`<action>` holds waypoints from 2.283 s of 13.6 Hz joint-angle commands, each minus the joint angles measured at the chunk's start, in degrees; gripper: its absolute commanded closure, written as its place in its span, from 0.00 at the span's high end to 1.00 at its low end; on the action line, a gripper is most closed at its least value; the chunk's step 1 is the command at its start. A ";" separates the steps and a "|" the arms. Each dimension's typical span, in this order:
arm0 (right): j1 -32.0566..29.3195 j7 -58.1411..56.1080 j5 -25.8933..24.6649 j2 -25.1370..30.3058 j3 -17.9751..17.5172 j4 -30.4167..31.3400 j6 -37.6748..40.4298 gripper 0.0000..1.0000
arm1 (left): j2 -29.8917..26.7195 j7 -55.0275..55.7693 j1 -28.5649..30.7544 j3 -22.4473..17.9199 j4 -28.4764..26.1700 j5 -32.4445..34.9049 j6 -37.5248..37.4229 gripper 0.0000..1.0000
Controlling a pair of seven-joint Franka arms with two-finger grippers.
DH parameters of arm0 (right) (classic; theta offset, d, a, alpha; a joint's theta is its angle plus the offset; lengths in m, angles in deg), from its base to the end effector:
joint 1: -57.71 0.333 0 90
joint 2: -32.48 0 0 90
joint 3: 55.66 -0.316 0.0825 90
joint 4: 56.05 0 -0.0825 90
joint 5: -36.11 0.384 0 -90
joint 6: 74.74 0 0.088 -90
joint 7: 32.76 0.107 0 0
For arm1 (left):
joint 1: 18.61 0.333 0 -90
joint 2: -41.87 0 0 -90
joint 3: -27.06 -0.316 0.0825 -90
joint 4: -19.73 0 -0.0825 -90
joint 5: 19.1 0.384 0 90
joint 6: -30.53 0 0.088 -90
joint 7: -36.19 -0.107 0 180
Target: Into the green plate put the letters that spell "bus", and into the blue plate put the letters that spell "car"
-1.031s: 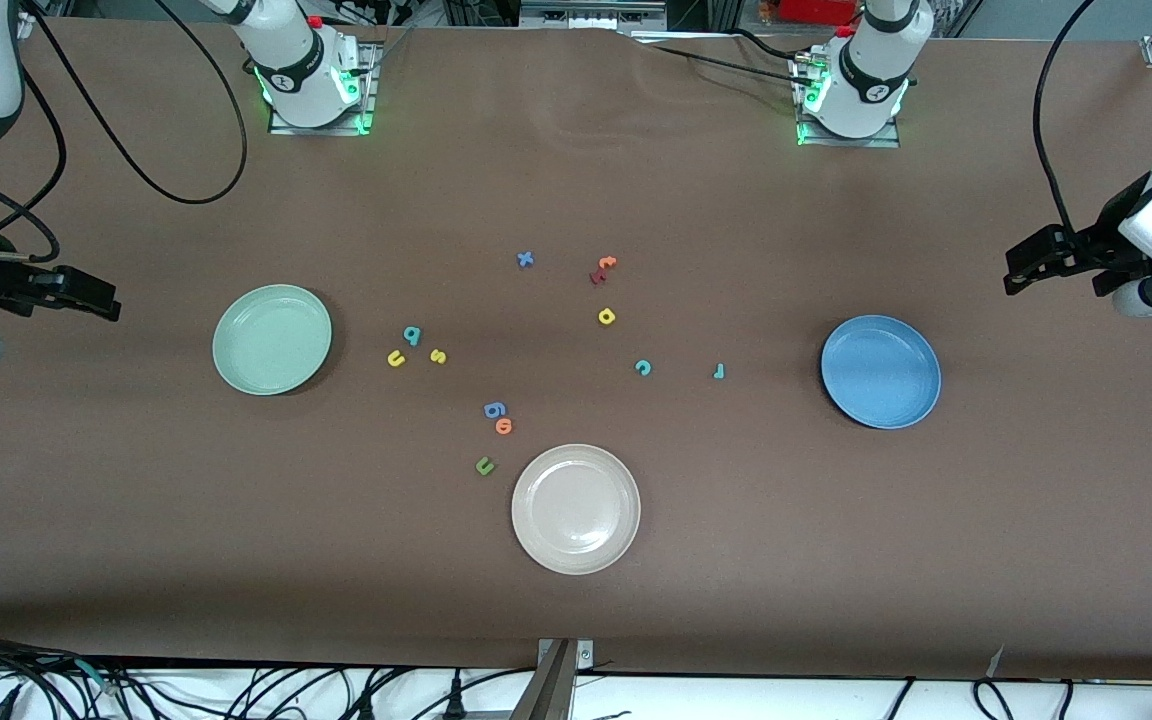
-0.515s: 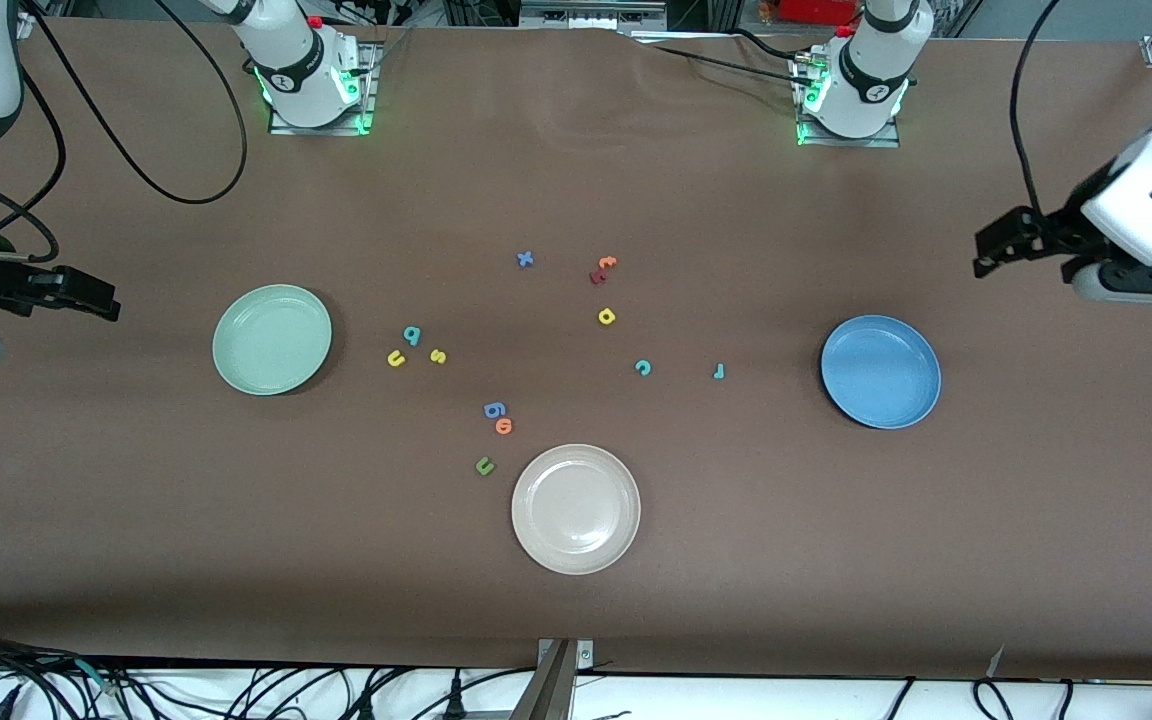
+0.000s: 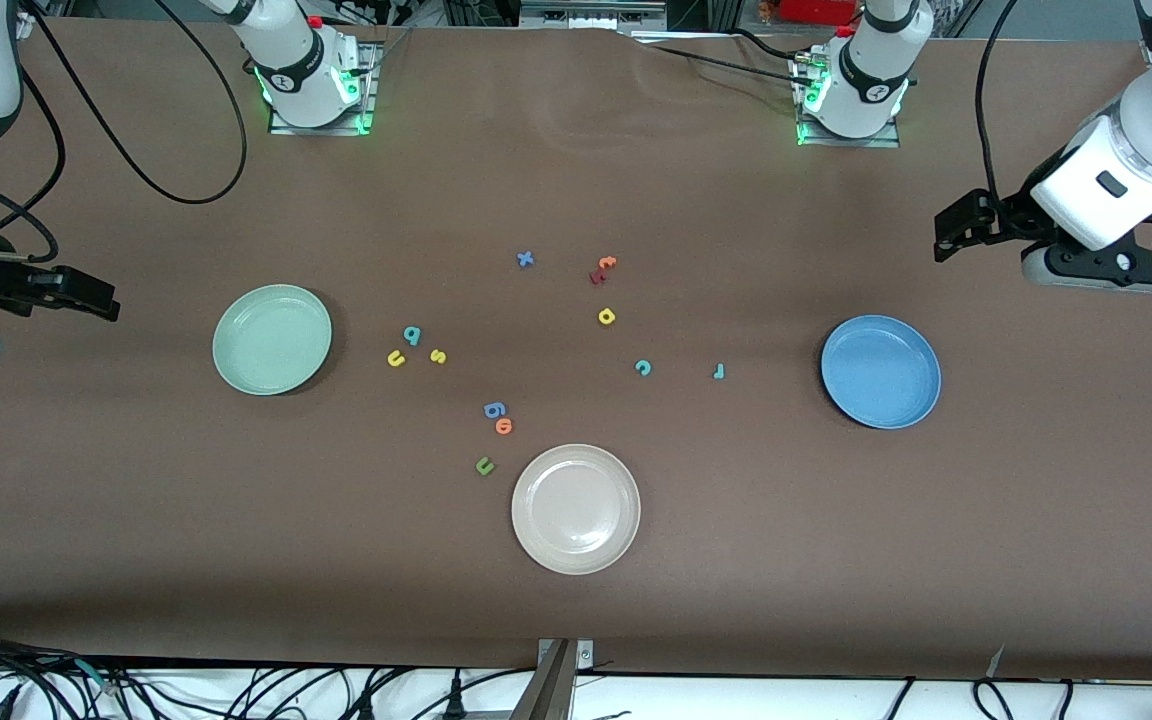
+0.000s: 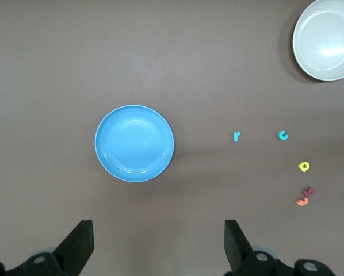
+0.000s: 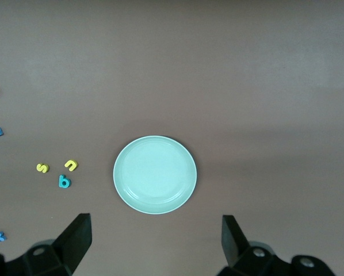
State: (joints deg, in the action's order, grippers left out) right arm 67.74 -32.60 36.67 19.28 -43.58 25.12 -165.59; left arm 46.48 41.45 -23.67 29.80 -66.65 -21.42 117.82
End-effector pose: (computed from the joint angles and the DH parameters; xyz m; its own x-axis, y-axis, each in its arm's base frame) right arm 0.6219 -0.0067 0.5654 0.9978 -0.0359 -0.0563 -0.0338 -0.9987 0.0382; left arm 0.5681 -0.0812 0.6049 0.9966 -0.0461 -0.0682 -0.0436 -0.9983 0.0382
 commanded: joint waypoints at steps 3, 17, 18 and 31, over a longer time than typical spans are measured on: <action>-0.10 0.37 -0.21 0.46 -0.04 0.47 -0.03 1.00 | 0.66 -0.08 1.89 -0.20 1.13 2.15 -0.72 1.00; 0.16 0.89 -0.21 0.54 -0.13 0.47 0.23 1.00 | 0.57 0.10 2.07 0.07 1.13 2.24 -0.89 1.00; 0.16 0.89 -0.21 0.46 -0.13 0.47 0.23 1.00 | 0.57 -0.07 2.16 -0.02 1.13 2.15 -0.89 1.00; 0.08 0.89 -0.21 0.46 -0.04 0.56 0.23 1.00 | 0.57 -0.43 2.07 -0.02 1.13 2.06 -0.89 1.00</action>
State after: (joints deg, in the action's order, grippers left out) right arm 67.78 -32.56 36.67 19.27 -43.59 25.13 -165.53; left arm 46.90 41.43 -21.69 29.48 -66.60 -20.38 117.83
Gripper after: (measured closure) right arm 0.000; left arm 0.000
